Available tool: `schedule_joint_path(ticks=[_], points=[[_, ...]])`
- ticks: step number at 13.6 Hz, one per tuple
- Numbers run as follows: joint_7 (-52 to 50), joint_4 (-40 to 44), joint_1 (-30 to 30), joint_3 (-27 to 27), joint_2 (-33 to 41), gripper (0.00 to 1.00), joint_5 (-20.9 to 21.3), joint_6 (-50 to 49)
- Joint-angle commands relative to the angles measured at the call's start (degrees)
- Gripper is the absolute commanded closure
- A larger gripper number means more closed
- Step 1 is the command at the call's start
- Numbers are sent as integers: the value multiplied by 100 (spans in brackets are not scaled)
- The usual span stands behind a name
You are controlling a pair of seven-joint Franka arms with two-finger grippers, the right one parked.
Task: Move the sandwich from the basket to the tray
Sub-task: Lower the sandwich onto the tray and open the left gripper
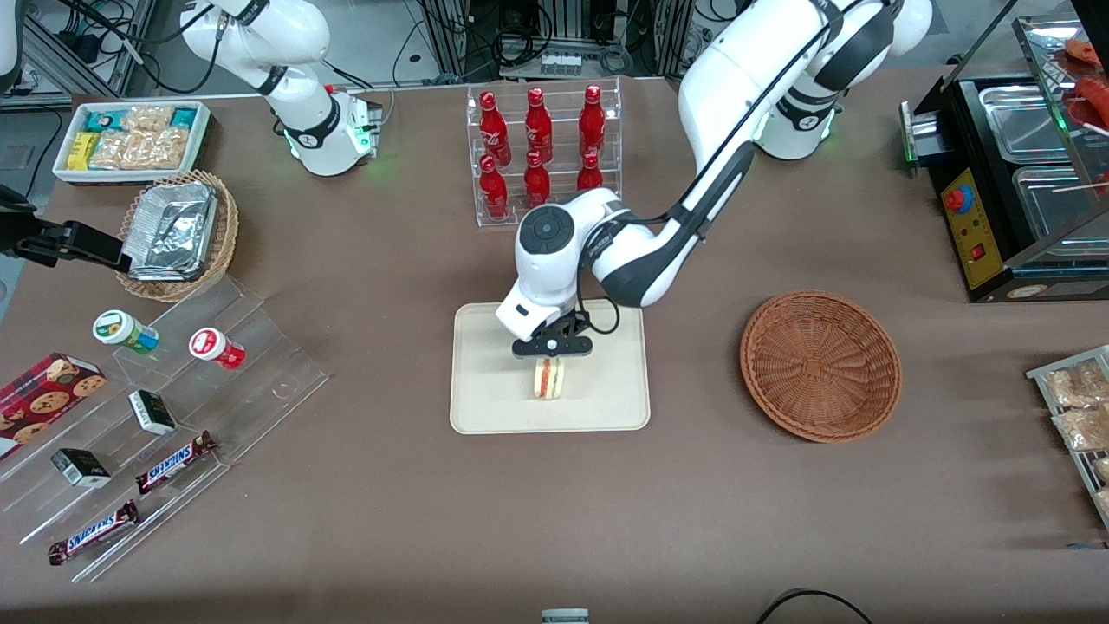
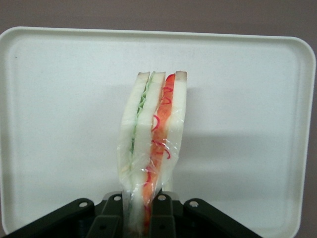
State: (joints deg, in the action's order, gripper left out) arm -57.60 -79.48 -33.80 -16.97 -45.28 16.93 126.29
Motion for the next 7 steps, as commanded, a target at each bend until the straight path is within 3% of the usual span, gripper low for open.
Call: schedule_joint_path(ticks=[1, 5, 6, 7], points=[[-355, 258, -162, 89, -217, 86, 249, -61], [-814, 301, -214, 89, -411, 78, 575, -61], [-814, 293, -215, 89, -411, 61, 575, -61], [-806, 293, -206, 89, -402, 14, 575, -61]])
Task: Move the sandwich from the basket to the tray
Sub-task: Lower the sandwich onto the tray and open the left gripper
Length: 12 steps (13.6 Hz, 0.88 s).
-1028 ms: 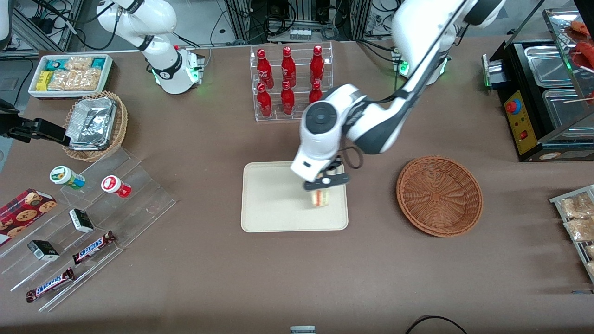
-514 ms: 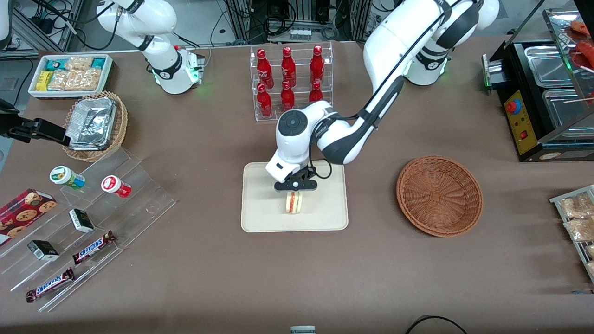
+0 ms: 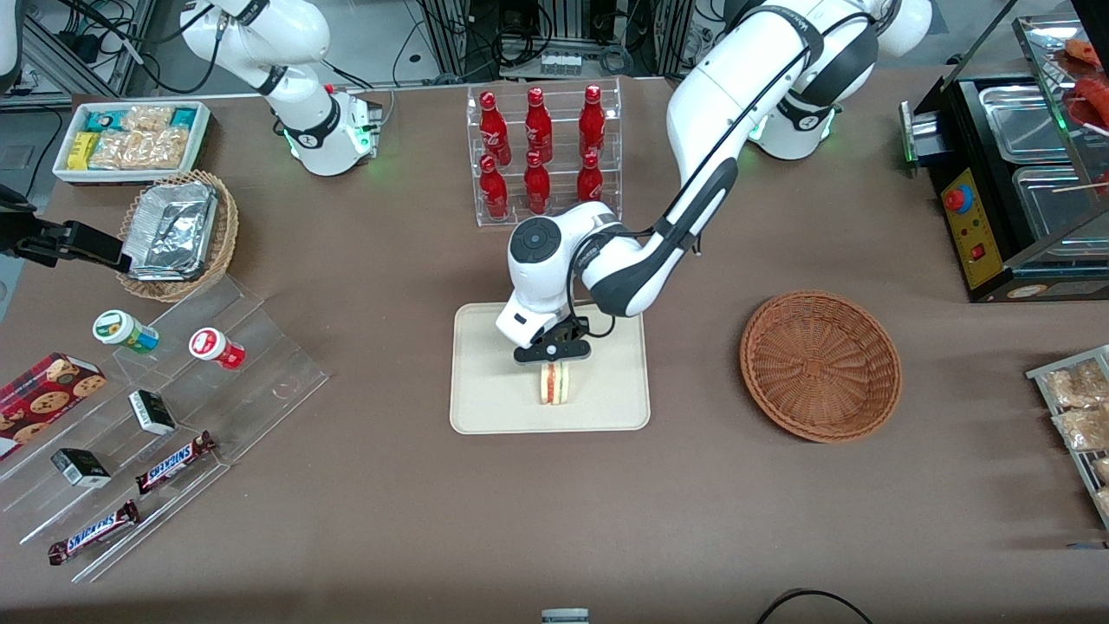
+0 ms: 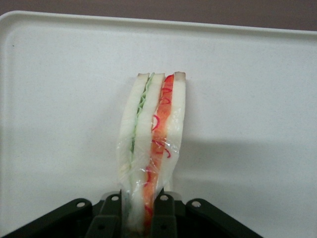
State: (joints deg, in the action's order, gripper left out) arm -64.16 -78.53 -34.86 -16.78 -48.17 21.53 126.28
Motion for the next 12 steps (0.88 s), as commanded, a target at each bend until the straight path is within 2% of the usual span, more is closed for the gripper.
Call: schedule_joint_path(ticks=[1, 3, 7, 10, 12], points=[[-132, 207, -100, 70, -88, 0, 115, -77], [-167, 224, -83, 70, 87, 0, 106, -208], [-185, 277, 137, 70, 956, 0, 1, -1156], [-1, 216, 742, 18, 1729, 0, -394, -2007], [603, 216, 944, 35, 2160, 0, -649, -2710]])
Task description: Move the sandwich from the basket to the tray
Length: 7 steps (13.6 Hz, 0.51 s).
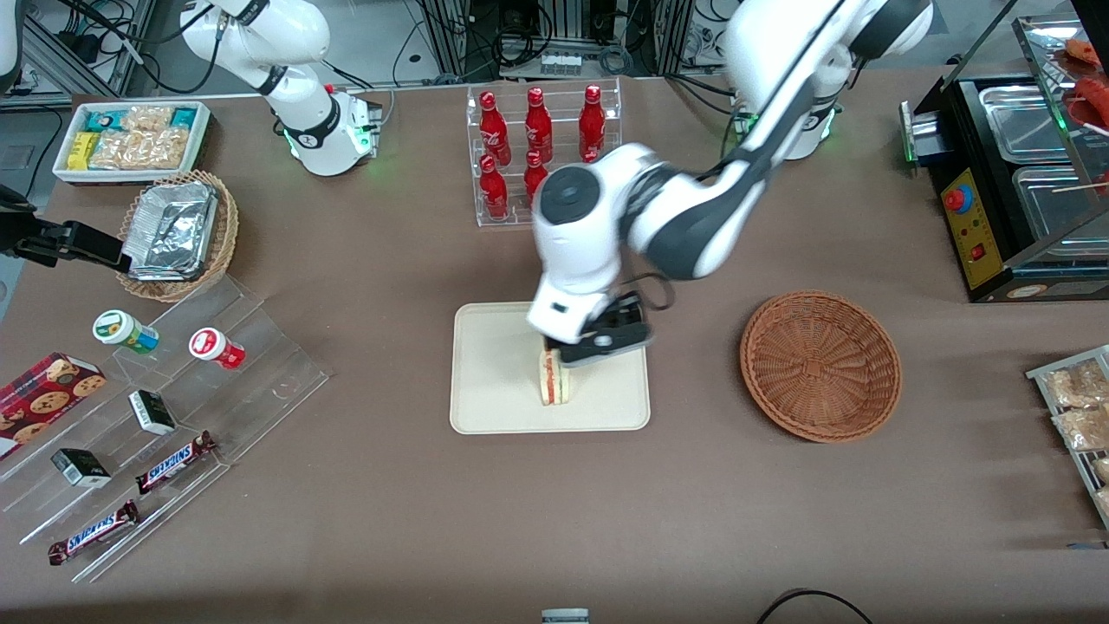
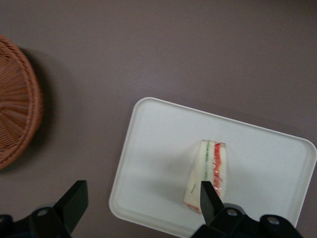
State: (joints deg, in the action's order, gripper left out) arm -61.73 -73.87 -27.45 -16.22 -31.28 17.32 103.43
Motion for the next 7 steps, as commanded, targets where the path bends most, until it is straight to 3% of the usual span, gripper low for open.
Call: schedule_joint_path(ticks=[1, 7], points=[[694, -260, 353, -22, 647, 0, -324, -803], [2909, -295, 1697, -22, 1562, 0, -1054, -1851]])
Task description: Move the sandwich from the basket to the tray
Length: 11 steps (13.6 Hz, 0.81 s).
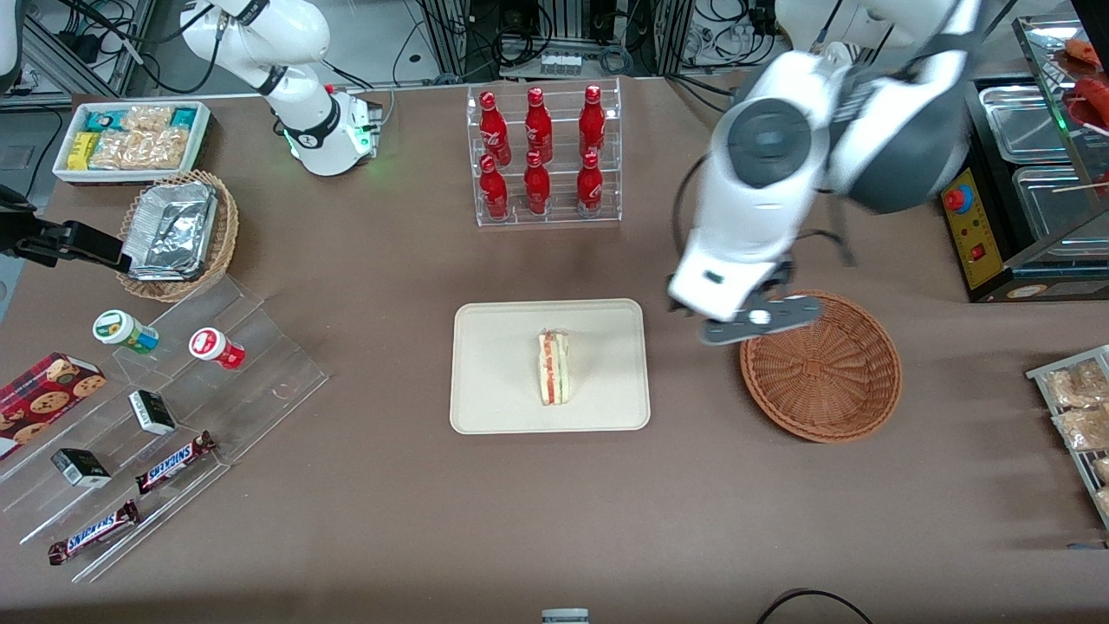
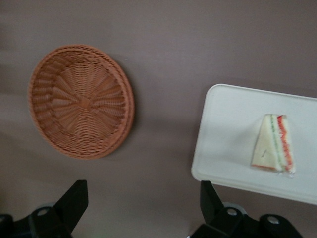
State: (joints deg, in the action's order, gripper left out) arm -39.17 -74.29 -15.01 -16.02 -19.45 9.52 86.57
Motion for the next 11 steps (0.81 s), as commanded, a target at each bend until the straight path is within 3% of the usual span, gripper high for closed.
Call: schedule_joint_path(ticks=[1, 3, 8, 11], points=[[1117, -261, 742, -42, 503, 0, -466, -297], [2084, -349, 1182, 19, 810, 0, -644, -569], [3852, -595, 1237, 1169, 1303, 0, -653, -773], [4118, -744, 1246, 1451, 1496, 0, -661, -765]])
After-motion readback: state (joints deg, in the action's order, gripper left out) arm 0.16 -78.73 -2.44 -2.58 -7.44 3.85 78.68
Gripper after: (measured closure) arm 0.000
